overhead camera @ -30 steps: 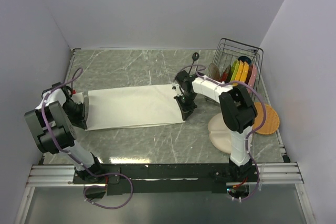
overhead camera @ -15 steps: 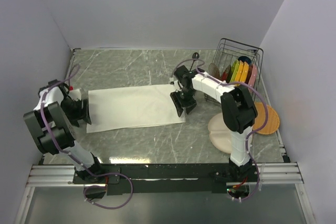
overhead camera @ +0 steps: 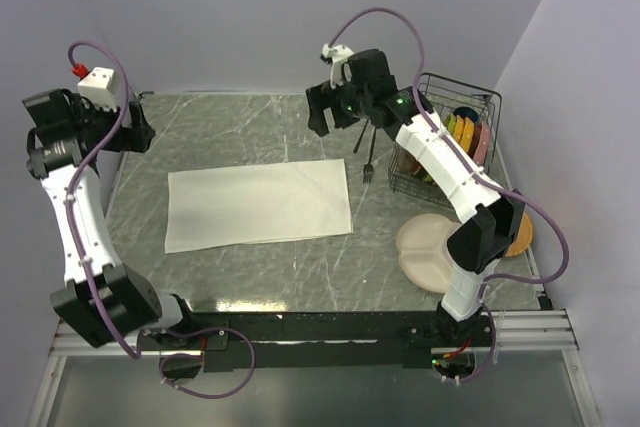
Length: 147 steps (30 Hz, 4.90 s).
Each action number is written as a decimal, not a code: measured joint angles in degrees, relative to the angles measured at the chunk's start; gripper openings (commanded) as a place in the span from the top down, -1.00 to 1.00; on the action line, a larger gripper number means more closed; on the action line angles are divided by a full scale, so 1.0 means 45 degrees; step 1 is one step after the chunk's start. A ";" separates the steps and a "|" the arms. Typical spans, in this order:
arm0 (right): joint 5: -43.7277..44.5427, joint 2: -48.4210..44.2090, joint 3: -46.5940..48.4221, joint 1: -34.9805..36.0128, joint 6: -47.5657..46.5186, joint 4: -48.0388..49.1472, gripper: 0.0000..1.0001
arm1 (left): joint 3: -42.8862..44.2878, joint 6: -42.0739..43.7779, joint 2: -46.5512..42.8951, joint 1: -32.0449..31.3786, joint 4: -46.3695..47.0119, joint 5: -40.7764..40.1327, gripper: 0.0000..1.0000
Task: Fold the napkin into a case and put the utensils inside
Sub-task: Fold and flatten the napkin at the center of the board, then smooth out the rectangle-folded napkin at the center of the board.
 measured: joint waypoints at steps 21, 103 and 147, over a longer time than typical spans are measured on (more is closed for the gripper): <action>-0.6766 0.4682 -0.1394 -0.0243 0.5192 0.4755 -1.00 | -0.6504 -1.0904 0.4439 -0.3730 0.9743 0.4813 -0.99; -0.8714 1.0880 0.0461 -0.0146 1.6616 1.4848 -1.00 | -0.3900 -1.0239 0.7878 -0.1166 0.7461 0.3317 -0.99; -0.7325 0.6829 0.0758 -0.1987 0.6130 0.3337 -0.49 | -0.1331 -1.1463 0.7495 -0.5785 0.9690 0.4265 -0.99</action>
